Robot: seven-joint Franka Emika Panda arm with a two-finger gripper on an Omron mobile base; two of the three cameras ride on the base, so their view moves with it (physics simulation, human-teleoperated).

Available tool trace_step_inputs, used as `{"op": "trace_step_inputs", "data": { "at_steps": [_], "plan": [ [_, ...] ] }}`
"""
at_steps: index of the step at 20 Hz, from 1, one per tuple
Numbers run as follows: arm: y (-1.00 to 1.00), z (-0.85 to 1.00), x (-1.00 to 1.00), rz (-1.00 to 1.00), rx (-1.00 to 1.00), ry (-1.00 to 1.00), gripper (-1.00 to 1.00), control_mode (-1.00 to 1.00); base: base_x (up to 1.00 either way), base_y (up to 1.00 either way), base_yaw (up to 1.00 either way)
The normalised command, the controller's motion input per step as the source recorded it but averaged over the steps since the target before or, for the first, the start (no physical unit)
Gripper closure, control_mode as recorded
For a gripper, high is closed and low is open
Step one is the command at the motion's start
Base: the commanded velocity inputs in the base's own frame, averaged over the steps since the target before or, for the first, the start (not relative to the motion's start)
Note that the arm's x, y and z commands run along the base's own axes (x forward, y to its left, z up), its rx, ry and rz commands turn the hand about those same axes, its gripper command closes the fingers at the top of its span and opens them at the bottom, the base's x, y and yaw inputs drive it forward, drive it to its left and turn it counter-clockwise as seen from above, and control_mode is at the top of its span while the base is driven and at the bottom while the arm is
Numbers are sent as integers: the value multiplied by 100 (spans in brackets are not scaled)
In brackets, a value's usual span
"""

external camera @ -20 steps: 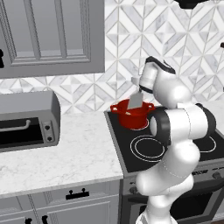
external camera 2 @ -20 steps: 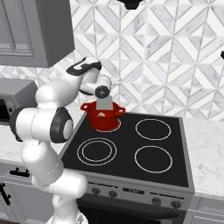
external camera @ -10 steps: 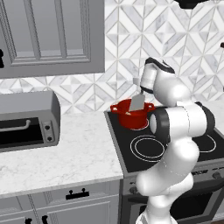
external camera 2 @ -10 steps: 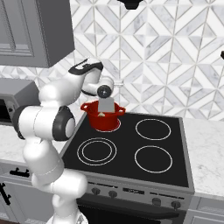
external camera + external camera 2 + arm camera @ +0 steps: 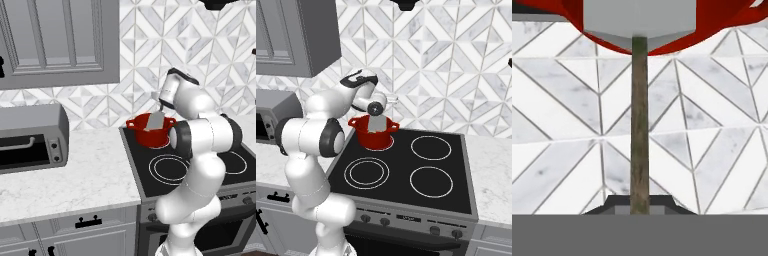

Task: Put the lime and garlic in the pot. Retrieve the spatula and lightly stir the vegetables in the pot.

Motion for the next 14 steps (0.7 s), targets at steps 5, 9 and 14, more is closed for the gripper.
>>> {"op": "trace_step_inputs", "data": {
  "at_steps": [5,9,14],
  "plan": [
    [1,-39,-2,0,0,2,100,-100,0,0,0],
    [6,-47,-3,0,0,1,100,-100,0,0,0],
    [4,-41,-3,0,0,1,100,-100,0,0,0]
  ]
}}
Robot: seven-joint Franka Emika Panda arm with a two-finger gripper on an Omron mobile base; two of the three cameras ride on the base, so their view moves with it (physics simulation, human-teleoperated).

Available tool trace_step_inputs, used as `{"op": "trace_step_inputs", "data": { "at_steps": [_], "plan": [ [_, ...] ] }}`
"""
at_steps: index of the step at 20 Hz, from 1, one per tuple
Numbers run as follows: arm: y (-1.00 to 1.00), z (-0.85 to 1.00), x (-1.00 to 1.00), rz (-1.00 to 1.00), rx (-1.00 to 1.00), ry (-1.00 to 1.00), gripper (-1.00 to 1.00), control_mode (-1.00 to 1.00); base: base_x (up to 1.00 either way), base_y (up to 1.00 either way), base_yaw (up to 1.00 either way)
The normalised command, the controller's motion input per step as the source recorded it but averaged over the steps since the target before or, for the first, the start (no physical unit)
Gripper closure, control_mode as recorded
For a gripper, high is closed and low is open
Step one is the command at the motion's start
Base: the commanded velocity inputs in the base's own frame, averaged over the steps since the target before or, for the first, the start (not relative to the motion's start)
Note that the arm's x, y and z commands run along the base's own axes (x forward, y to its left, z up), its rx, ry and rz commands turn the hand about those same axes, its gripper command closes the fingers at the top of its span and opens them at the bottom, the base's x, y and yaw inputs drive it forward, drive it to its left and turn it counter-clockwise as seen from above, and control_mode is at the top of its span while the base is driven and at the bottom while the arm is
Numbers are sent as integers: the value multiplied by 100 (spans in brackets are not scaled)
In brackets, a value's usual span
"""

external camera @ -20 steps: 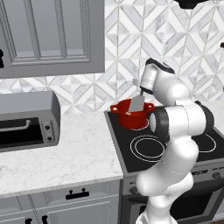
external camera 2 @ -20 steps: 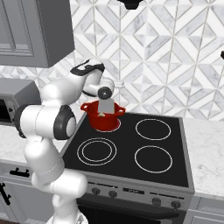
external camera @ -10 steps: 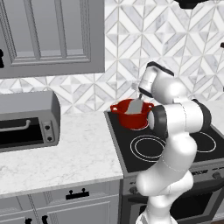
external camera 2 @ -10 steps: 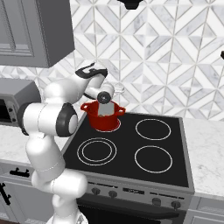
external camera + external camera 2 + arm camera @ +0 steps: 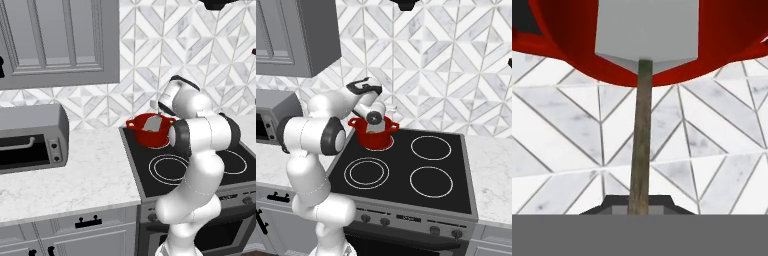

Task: Put the lime and garlic in the pot. Retrieve the spatula and lightly stir the vegetables in the pot.

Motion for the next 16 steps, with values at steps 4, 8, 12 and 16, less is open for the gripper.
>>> {"op": "trace_step_inputs", "data": {
  "at_steps": [4,8,12,16],
  "plan": [
    [0,0,-6,0,0,3,100,-100,0,0,0],
    [0,23,0,0,0,8,100,-100,0,0,0],
    [0,37,-7,0,0,7,100,-100,0,0,0],
    [-2,34,-5,0,0,10,100,-100,0,0,0]
  ]
}}
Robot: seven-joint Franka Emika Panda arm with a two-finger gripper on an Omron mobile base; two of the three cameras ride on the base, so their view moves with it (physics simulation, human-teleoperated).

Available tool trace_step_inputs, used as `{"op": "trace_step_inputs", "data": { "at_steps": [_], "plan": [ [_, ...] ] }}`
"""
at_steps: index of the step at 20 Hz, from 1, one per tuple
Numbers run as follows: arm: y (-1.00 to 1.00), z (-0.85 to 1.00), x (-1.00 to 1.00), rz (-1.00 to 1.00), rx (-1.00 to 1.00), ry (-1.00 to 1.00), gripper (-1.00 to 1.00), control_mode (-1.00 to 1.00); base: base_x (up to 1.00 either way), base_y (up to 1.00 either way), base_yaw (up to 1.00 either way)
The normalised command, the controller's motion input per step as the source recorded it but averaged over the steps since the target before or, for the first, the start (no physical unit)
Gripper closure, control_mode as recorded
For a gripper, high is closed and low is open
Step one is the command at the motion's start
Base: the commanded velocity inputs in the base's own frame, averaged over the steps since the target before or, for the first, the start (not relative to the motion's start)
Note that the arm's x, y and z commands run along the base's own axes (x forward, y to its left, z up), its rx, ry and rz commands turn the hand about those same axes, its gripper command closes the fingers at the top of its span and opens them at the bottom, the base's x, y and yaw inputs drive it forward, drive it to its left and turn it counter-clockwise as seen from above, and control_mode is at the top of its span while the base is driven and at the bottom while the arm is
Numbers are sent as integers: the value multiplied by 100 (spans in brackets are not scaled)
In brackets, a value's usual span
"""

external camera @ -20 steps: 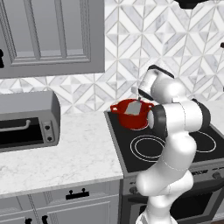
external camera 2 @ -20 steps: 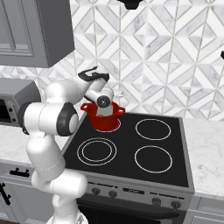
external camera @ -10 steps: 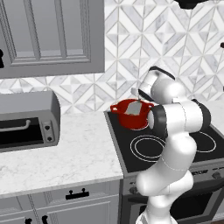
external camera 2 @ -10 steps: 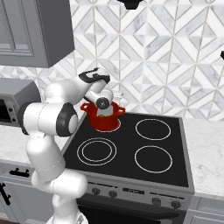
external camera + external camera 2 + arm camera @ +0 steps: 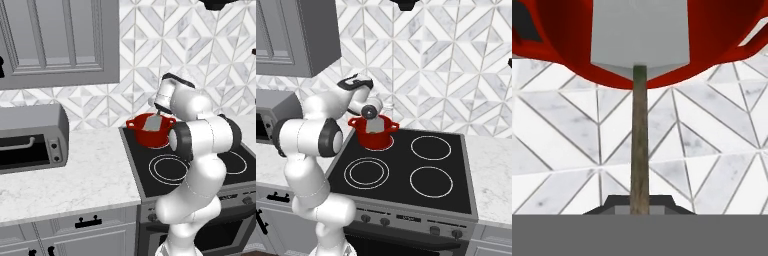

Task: Put the lime and garlic in the pot. Retrieve the spatula and lightly stir the vegetables in the pot.

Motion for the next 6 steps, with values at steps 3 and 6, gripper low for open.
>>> {"op": "trace_step_inputs", "data": {
  "at_steps": [3,6],
  "plan": [
    [-5,25,0,0,0,13,100,-100,0,0,0],
    [-11,10,7,1,0,4,100,-100,0,0,0]
  ]
}}
